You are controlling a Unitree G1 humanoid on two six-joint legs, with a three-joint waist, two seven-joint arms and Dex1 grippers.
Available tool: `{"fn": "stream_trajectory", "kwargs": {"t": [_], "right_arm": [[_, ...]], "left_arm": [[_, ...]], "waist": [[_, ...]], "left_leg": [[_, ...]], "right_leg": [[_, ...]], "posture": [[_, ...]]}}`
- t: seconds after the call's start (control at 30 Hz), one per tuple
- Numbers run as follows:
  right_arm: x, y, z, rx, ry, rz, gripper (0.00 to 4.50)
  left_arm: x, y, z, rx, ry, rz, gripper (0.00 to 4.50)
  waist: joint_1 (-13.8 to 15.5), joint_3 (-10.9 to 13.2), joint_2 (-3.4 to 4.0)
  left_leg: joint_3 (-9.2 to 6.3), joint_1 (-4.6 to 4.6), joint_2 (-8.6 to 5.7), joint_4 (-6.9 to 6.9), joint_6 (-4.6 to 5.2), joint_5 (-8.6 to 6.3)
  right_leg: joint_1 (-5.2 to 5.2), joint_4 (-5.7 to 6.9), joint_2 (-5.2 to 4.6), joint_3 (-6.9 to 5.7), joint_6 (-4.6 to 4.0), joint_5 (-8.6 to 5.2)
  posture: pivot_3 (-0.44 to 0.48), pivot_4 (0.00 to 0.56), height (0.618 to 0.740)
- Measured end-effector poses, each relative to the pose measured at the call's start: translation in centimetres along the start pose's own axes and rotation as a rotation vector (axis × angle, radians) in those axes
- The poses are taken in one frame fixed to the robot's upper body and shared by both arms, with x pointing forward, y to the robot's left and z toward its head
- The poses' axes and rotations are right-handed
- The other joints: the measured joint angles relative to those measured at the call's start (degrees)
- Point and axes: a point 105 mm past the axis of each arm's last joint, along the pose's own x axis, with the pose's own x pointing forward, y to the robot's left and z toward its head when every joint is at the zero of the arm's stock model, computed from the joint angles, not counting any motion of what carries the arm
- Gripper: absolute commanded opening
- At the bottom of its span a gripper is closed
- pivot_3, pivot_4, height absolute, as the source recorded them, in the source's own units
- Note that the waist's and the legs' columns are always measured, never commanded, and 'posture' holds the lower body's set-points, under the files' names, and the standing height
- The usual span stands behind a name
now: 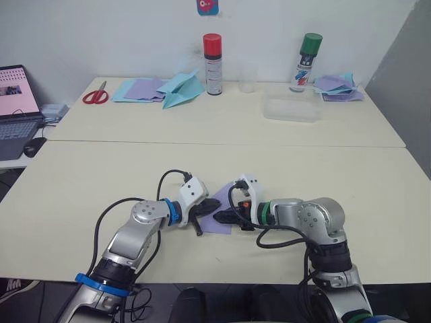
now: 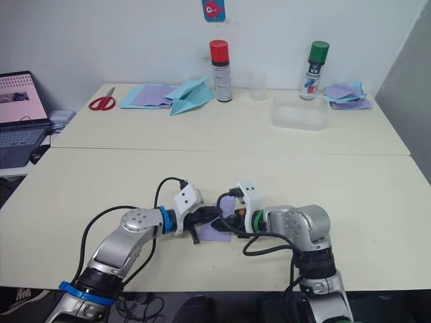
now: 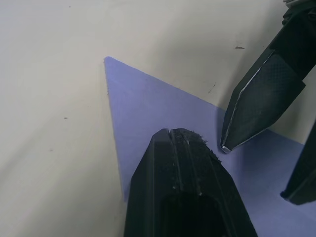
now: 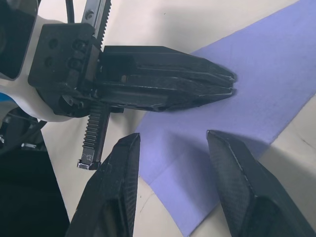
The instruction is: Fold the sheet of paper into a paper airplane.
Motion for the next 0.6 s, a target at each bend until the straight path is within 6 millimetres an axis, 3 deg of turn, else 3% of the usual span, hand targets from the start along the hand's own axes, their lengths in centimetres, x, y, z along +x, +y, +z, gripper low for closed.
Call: {"fn": "stream_trajectory", "kwargs": {"t": [0.13,0.3,0.43,0.6], "right_arm": [[-0.3,-0.3,0.0,0.002,0.004,-0.008,2.21],[-2.1,-1.3,-0.1,0.003,0.022,-0.042,2.21],[-3.7,-2.6,0.1,-0.085,0.031,-0.107,2.21],[-3.8,-3.1,0.7,-0.165,-0.023,-0.131,2.21]], "left_arm": [[0.0,0.0,0.0,0.001,-0.001,0.003,0.0],[0.0,-0.1,0.0,0.003,-0.004,0.006,0.0],[-0.1,-0.1,-0.2,0.0,-0.003,0.014,0.0],[-0.1,-0.1,-0.2,0.001,-0.005,0.015,0.0]], "waist": [[0.0,0.0,0.0],[0.0,0.0,0.0],[0.0,0.0,0.0],[0.0,0.0,0.0]], "left_leg": [[-0.01,-0.03,0.0,-0.01,0.0,0.0],[0.02,-0.05,-0.01,-0.02,0.0,0.0],[0.03,-0.06,-0.01,-0.04,0.0,0.0],[0.03,-0.07,0.0,-0.05,0.0,0.0]], "right_leg": [[-0.04,0.0,0.0,-0.01,0.0,0.0],[-0.07,-0.02,0.0,0.03,0.0,0.0],[-0.13,-0.02,0.0,0.04,0.0,0.0],[-0.16,-0.01,0.01,0.04,0.0,0.0]], "posture": [[0.0,0.15,0.74],[0.0,0.15,0.74],[0.0,0.15,0.74],[0.0,0.15,0.74]]}}
